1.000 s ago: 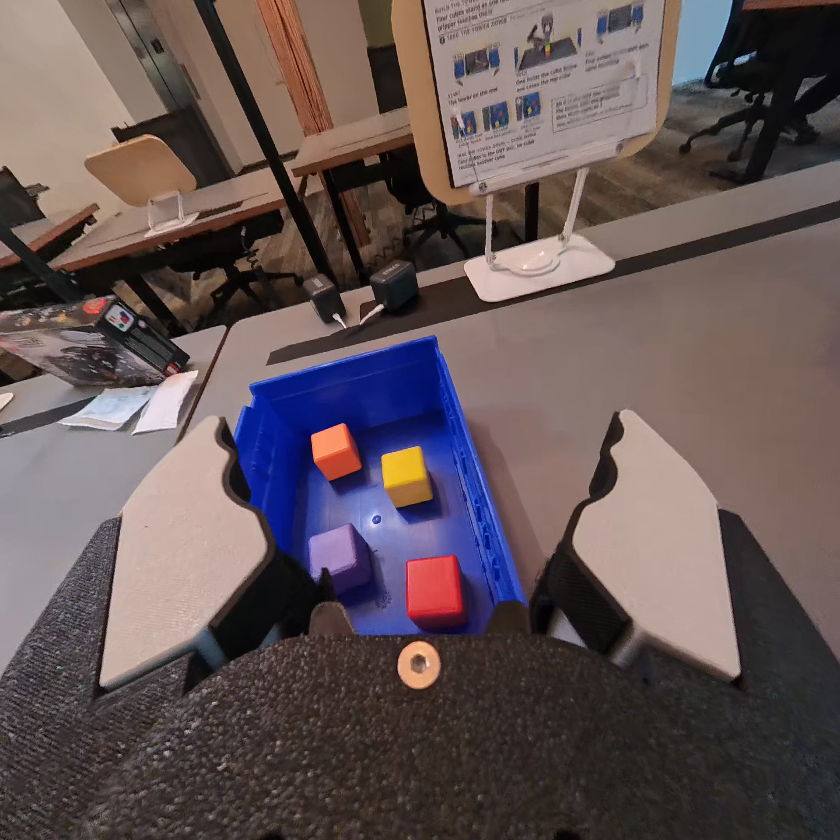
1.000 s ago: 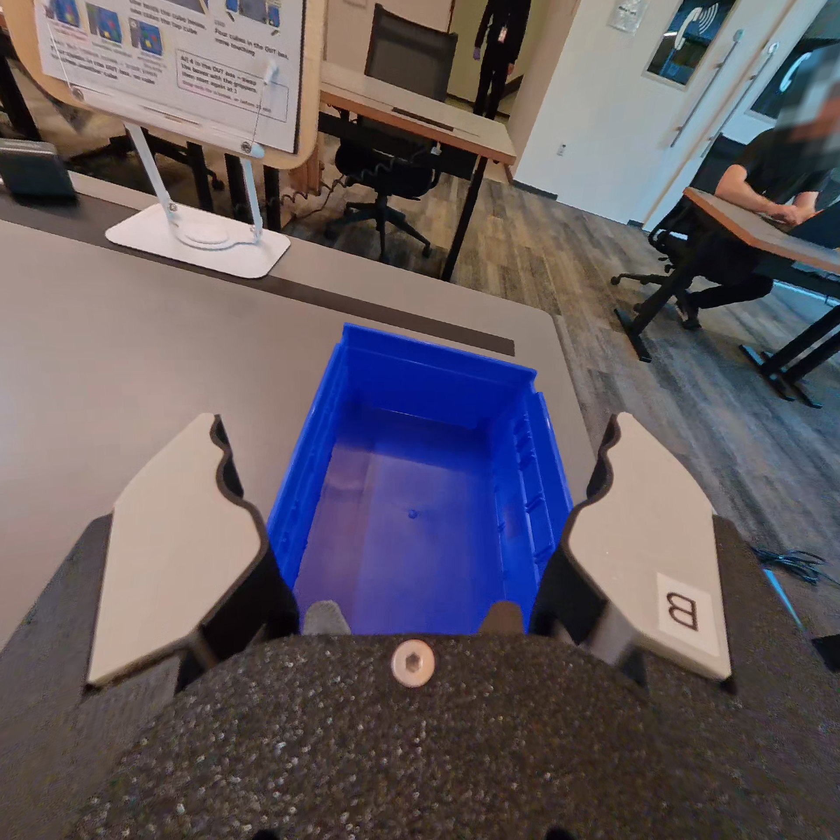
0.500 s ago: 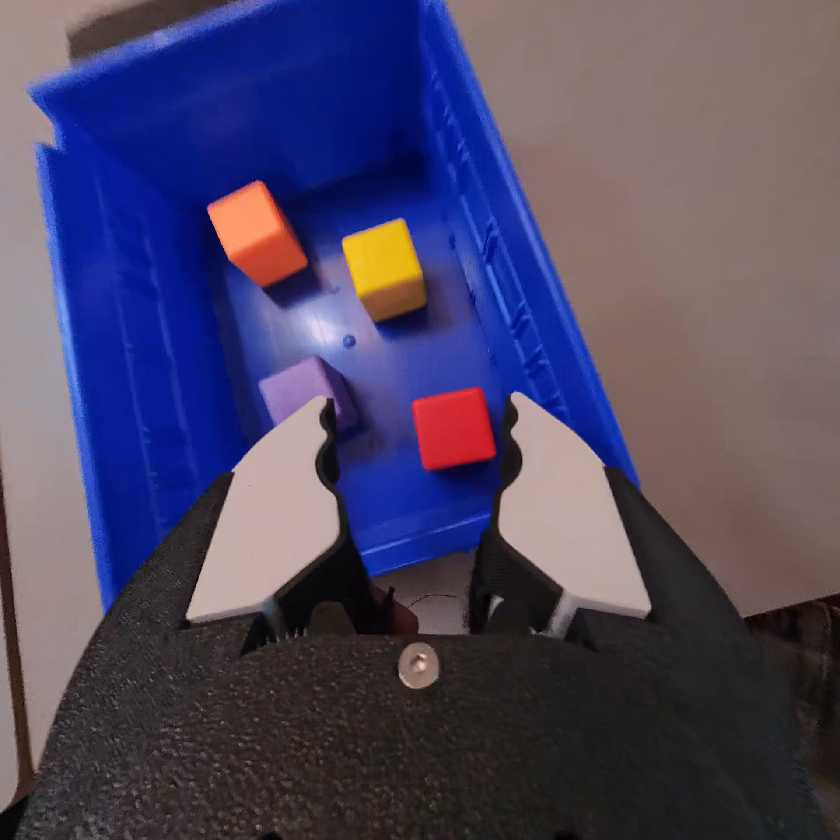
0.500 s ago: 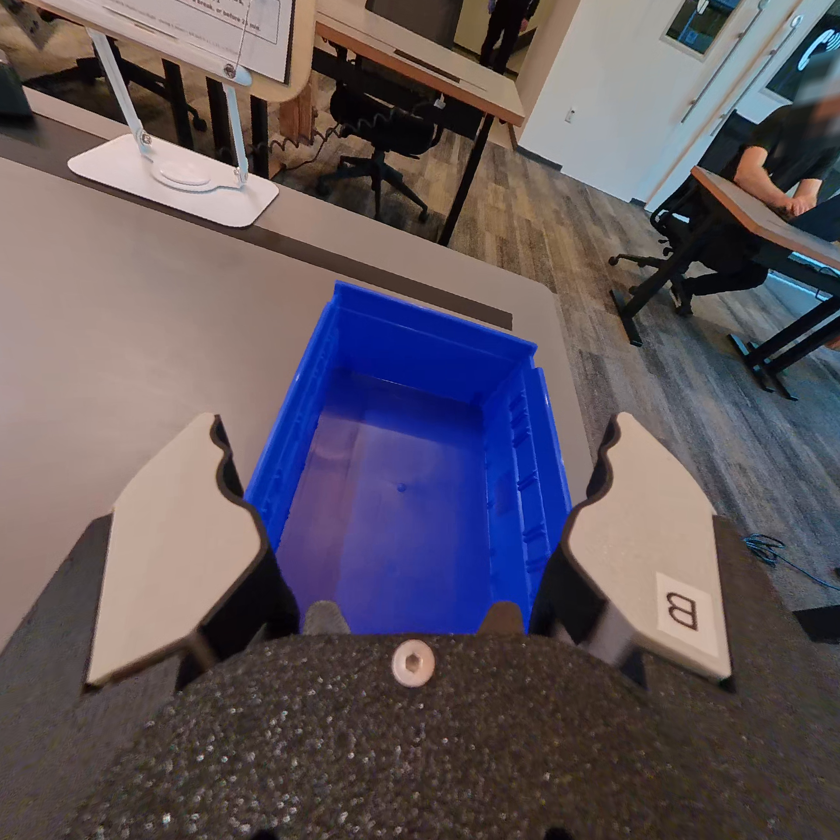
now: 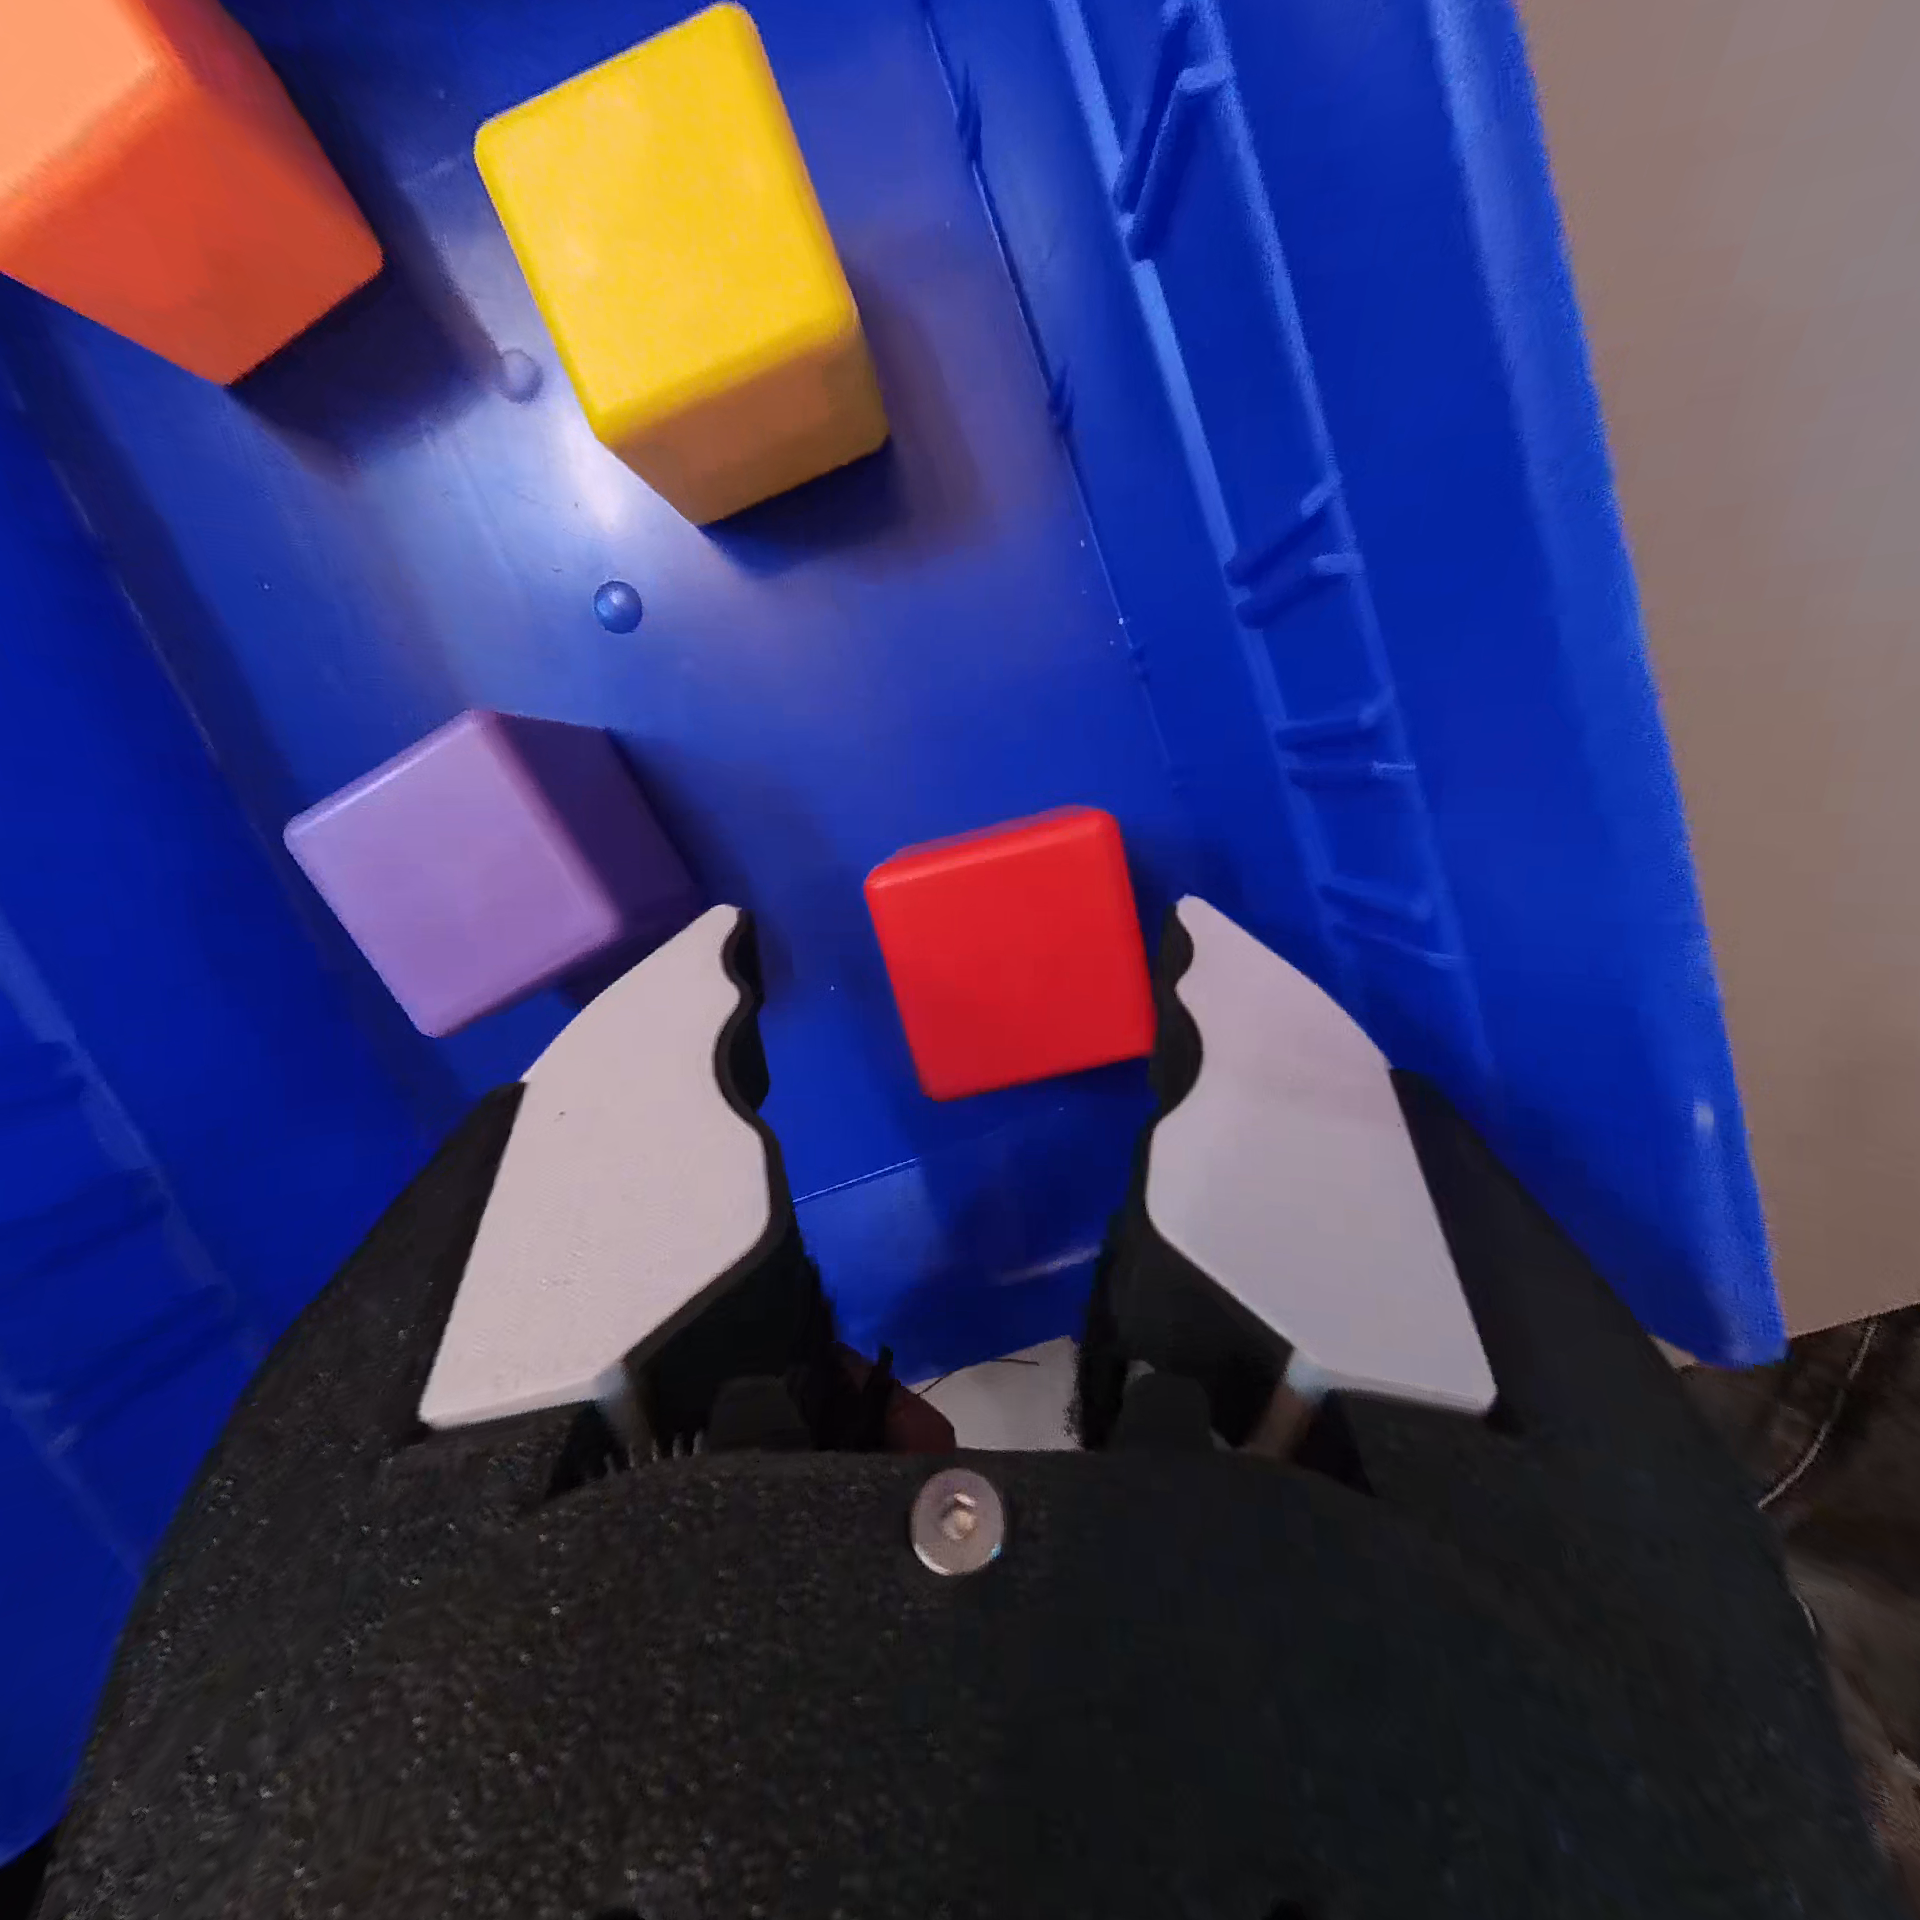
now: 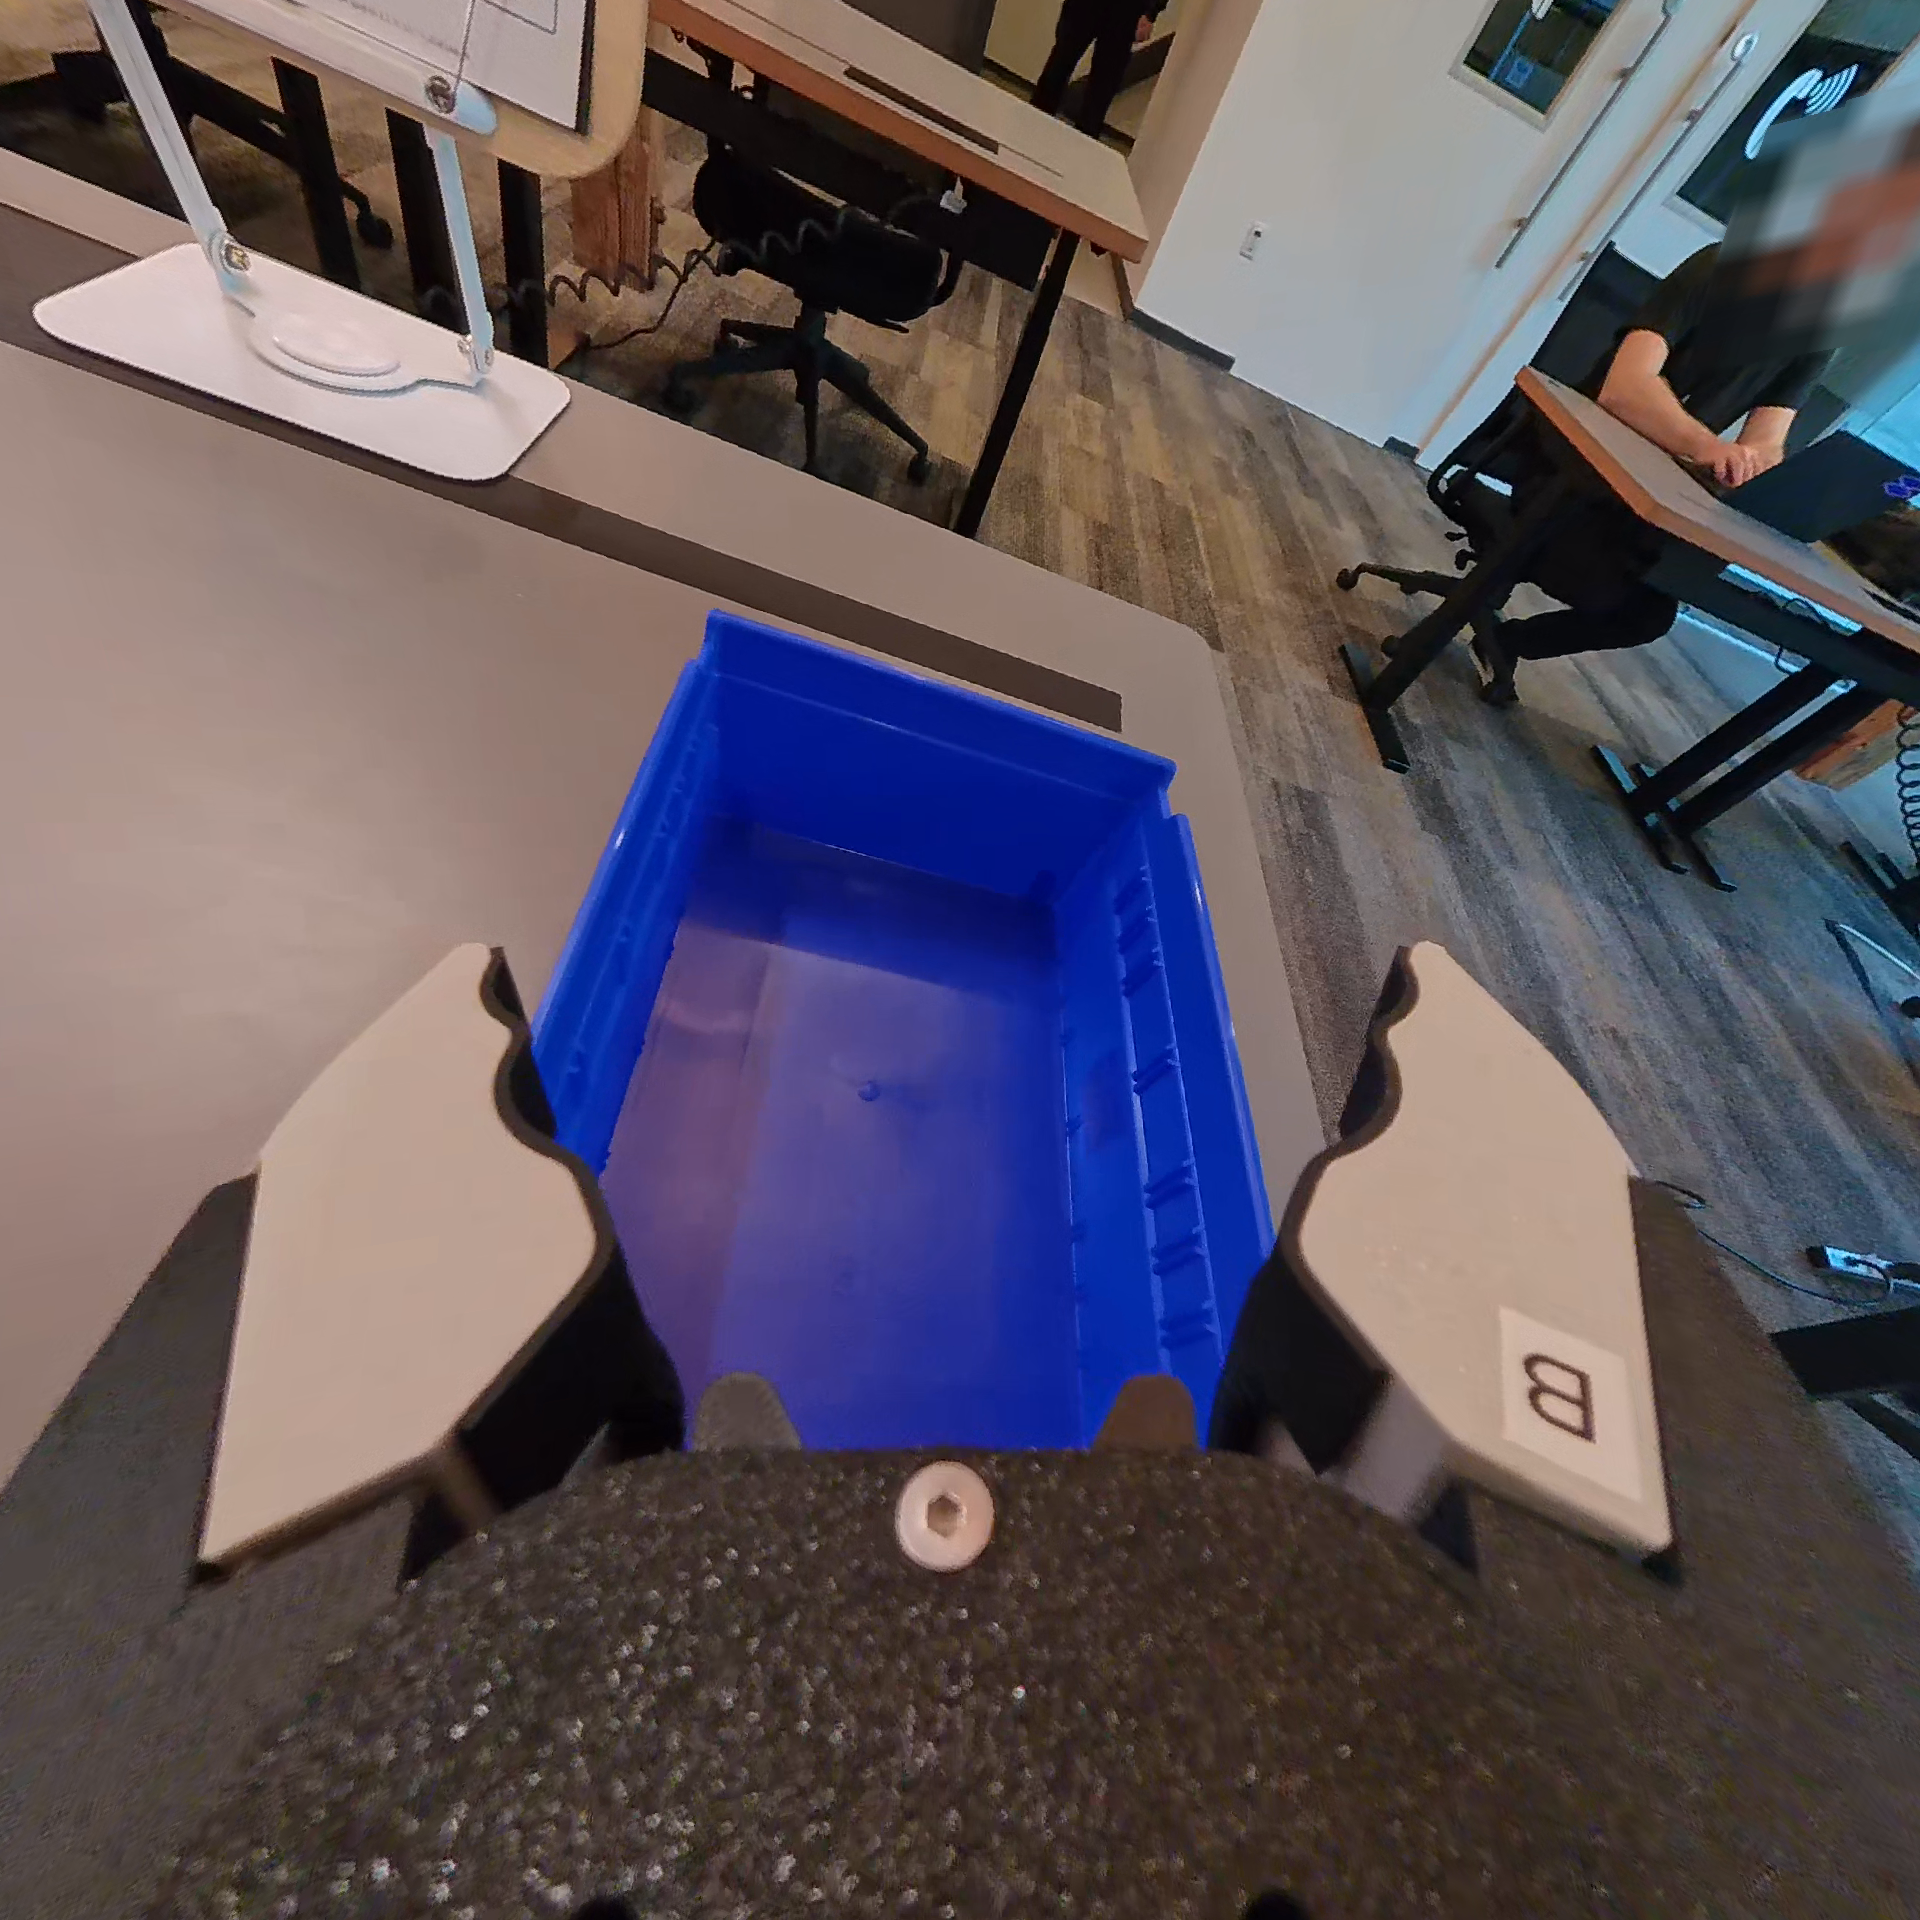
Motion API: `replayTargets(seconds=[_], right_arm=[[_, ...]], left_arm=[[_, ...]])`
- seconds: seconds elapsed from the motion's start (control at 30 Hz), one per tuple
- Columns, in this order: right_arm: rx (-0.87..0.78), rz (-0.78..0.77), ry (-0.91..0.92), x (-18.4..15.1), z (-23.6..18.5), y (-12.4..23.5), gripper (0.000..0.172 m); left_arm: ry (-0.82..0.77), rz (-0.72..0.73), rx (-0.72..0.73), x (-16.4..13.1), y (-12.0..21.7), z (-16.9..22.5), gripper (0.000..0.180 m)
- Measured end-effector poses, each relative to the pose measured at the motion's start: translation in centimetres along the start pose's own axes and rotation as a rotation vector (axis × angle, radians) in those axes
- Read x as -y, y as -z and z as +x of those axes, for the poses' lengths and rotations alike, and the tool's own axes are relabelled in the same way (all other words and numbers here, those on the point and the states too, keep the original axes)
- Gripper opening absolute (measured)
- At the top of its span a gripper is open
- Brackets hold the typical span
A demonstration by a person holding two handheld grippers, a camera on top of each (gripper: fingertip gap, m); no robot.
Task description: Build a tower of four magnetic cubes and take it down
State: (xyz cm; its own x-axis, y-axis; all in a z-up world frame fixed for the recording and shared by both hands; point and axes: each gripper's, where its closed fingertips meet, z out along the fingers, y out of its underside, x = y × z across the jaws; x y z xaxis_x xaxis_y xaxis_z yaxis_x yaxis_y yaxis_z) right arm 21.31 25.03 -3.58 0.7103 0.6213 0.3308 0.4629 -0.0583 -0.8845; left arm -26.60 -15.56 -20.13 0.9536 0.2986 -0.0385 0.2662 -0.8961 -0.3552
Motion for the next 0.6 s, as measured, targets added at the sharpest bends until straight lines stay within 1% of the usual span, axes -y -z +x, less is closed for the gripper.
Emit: replayTargets(seconds=[0.1,0.13,0.2,0.27,0.33,0.4,0.43,0.47,0.5,0.53,0.6], right_arm=[[0.0,-0.001,0.006,0.0,-0.1,0.0,0.147],[0.0,-0.003,0.007,-0.1,-0.1,-0.1,0.147],[0.006,-0.007,0.014,-0.1,-0.2,-0.1,0.147],[0.012,-0.003,0.02,0.0,-0.5,-0.2,0.147],[0.025,0.006,0.027,0.2,-0.9,-0.2,0.147],[0.046,0.016,0.04,0.4,-1.5,-0.2,0.148],[0.061,0.025,0.052,0.6,-1.9,-0.2,0.148],[0.079,0.039,0.065,0.9,-2.4,-0.1,0.148],[0.101,0.06,0.079,1.2,-3.0,0.0,0.148],[0.133,0.09,0.094,1.8,-3.9,0.1,0.147],[0.244,0.178,0.138,3.2,-6.7,0.8,0.147]], left_arm=[[-0.014,0.01,-0.065,0.3,-0.4,0.8,0.058],[-0.02,0.017,-0.064,0.4,-0.4,0.7,0.053],[-0.03,0.061,-0.065,0.9,0.1,0.6,0.052],[-0.021,0.154,-0.033,2.0,1.4,0.2,0.051],[-0.011,0.302,0.014,3.7,3.7,-0.4,0.051],[0.012,0.542,0.046,6.2,7.2,-0.7,0.05],[0.013,0.687,0.047,7.5,9.4,-0.5,0.05],[0.002,0.837,0.016,8.7,11.8,0.2,0.05],[-0.025,0.966,-0.067,9.4,14.1,1.8,0.05],[-0.055,1.08,-0.193,10.0,16.2,4.0,0.05],[-0.13,1.239,-0.521,10.7,19.7,9.5,0.05]])
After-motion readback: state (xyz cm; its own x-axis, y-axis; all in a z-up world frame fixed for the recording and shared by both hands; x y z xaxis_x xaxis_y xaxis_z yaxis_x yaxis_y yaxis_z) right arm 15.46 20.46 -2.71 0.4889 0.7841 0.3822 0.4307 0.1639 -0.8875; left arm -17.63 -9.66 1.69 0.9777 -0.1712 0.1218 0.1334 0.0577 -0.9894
